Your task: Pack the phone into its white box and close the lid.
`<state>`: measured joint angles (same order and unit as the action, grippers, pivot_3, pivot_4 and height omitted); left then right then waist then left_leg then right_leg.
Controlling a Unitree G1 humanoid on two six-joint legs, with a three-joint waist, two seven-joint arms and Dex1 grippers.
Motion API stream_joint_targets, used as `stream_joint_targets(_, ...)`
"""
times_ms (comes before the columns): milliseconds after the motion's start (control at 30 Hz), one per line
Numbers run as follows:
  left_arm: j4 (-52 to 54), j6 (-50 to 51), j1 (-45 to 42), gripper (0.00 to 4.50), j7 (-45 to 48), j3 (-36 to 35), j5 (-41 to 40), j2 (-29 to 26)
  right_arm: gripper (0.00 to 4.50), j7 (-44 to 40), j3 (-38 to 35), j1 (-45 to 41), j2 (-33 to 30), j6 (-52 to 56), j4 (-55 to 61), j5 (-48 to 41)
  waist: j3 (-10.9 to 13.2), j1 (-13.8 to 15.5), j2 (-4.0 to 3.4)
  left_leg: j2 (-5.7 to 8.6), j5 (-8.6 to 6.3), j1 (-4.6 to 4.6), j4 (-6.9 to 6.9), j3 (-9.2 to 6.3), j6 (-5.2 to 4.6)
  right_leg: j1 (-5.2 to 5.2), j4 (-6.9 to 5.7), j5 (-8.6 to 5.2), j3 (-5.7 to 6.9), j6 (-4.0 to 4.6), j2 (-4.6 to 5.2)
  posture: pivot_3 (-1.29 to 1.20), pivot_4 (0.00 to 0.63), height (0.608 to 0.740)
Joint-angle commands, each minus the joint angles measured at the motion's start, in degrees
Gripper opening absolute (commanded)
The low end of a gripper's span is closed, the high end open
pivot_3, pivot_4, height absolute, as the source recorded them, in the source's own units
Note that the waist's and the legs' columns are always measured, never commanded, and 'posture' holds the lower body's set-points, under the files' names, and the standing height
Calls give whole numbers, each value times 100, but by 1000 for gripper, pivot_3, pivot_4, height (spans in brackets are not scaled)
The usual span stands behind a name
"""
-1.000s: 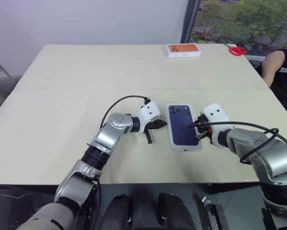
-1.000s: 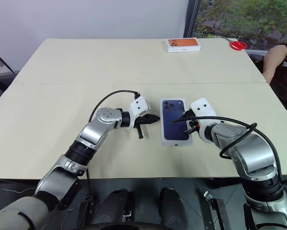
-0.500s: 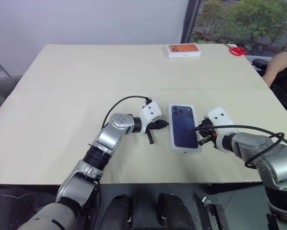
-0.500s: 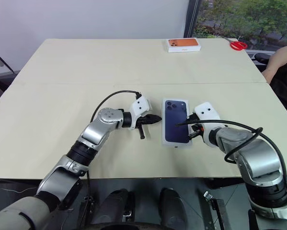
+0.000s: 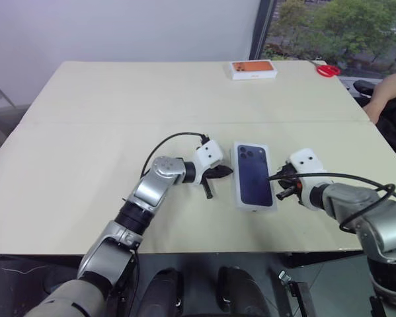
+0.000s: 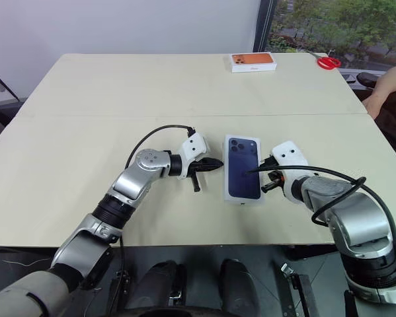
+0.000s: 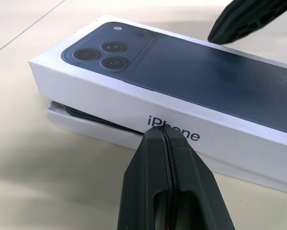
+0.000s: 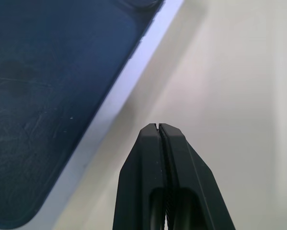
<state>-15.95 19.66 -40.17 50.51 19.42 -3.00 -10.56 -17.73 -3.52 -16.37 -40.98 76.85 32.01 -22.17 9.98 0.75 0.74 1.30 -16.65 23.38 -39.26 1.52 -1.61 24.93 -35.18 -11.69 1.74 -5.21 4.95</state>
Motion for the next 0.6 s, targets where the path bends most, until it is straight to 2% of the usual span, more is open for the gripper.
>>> stream_joint_targets(33,130,-33,-49,0,-34,-118,-72,-1,74,43,24,-174,69,-214,-119,134,0,0,0,0,0,0,0,0,0,0,0,0,0,0,0,0,150,740)
stream_joint_targets(500,107,-28,-43,0,-143,-109,-52,20,74,-15,220,-551,145,-370,-341,261,0,0,-1,1,0,0,0,-1,0,0,-1,0,0,0,-1,0,150,740)
stream_joint_targets(600,12,-48,-192,0,-329,-367,-171,113,74,39,60,-486,-45,-412,-279,396,0,1,-1,0,0,-1,0,-1,0,0,-1,0,0,0,-1,0,150,740)
